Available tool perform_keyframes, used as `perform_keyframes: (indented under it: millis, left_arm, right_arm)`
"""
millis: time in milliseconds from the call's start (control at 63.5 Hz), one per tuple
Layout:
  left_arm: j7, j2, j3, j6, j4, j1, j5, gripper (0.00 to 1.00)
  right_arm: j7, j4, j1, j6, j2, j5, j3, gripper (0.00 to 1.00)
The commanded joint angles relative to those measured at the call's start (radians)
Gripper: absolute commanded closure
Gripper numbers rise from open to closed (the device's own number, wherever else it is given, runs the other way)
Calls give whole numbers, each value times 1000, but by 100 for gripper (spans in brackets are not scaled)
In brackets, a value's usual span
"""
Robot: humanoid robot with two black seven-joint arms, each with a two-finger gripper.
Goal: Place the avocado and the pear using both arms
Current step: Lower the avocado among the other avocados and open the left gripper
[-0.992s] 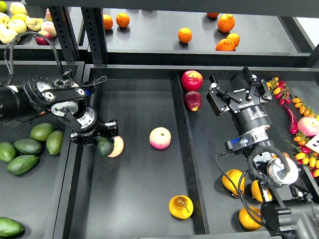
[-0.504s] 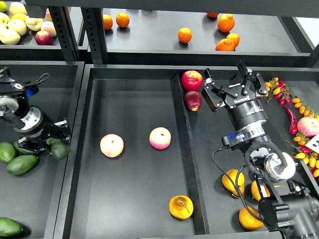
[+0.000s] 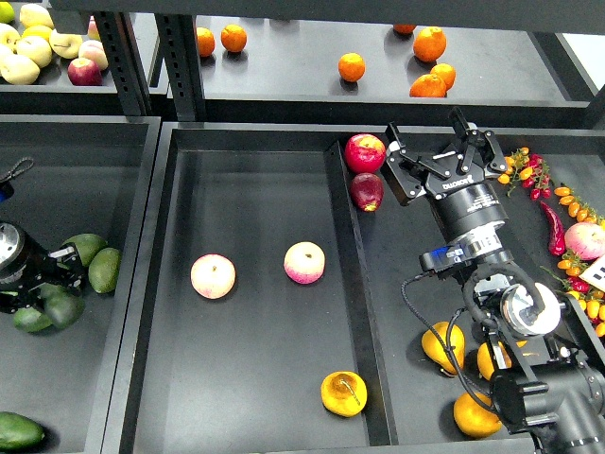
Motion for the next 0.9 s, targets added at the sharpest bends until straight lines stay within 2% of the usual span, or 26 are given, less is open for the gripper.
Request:
perform_keyframes:
  millis: [0, 488, 693, 882]
  left_arm:
    - [0, -1, 0, 0, 1, 29, 9, 74]
    - [0, -12, -15, 0, 7, 123, 37, 69]
    - [0, -14, -18, 0, 10, 121, 57, 57]
    - [0, -15, -21, 0, 12, 120, 58, 52]
  right_arm:
    - [0, 0, 0, -1, 0, 0, 0, 0]
    - [0, 1, 1, -2, 0, 0, 0, 0]
    - [0, 1, 0, -1, 0, 0, 0, 0]
    - [0, 1, 0, -2, 0, 0, 0, 0]
